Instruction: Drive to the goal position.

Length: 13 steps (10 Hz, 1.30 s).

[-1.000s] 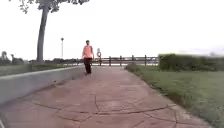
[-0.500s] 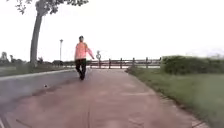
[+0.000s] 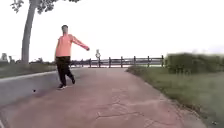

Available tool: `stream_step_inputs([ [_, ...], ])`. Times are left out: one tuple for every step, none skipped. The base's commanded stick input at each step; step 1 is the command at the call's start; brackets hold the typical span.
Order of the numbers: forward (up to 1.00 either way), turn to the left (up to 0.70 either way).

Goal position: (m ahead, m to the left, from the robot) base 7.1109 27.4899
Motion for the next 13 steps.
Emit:
stream_step_inputs([
  [1.0, 0.0],
  [1.0, 0.0],
  [1.0, 0.0],
  [1.0, 0.0],
  [1.0, 0.0],
  [1.0, 0.0],
  [1.0, 0.0],
  [1.0, 0.0],
  [1.0, 0.19],
  [1.0, 0.3],
  [1.0, 0.4],
  [1.0, 0.39],
  [1.0, 0.2],
])
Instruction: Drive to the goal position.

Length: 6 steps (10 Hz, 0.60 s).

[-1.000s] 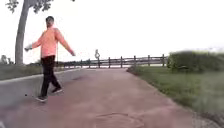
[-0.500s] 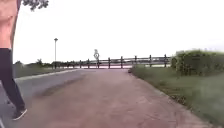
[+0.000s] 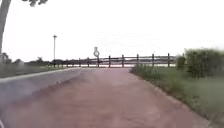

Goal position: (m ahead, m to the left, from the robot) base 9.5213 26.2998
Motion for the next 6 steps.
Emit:
stream_step_inputs([
  [1.0, 0.12],
  [1.0, 0.04],
  [1.0, 0.0],
  [1.0, 0.0],
  [1.0, 0.0],
  [1.0, 0.0],
])
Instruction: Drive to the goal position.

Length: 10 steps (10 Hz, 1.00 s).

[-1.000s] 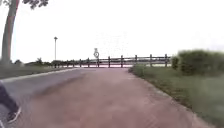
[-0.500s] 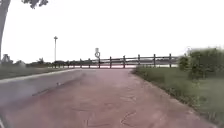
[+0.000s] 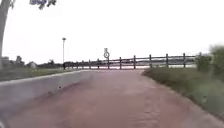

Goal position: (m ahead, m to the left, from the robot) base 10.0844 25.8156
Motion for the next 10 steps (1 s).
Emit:
stream_step_inputs([
  [1.0, 0.0],
  [1.0, 0.0],
  [1.0, 0.0],
  [1.0, 0.0],
  [1.0, 0.0],
  [1.0, 0.0],
  [1.0, 0.0],
  [1.0, 0.0],
  [1.0, 0.0],
  [1.0, 0.0],
])
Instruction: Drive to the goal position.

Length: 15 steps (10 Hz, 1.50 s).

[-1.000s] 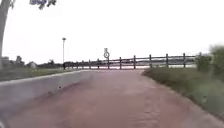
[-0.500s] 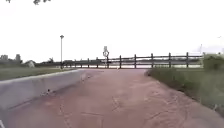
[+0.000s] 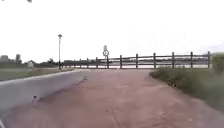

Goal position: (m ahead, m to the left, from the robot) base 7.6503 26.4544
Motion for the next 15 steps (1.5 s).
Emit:
stream_step_inputs([
  [1.0, 0.0],
  [1.0, 0.0],
  [1.0, 0.0],
  [1.0, 0.16],
  [1.0, 0.28],
  [1.0, 0.39],
  [1.0, 0.38],
  [1.0, 0.21],
  [1.0, 0.03],
  [1.0, 0.0],
  [1.0, 0.0],
  [1.0, 0.0],
  [1.0, 0.0],
  [1.0, 0.0],
  [1.0, 0.0],
])
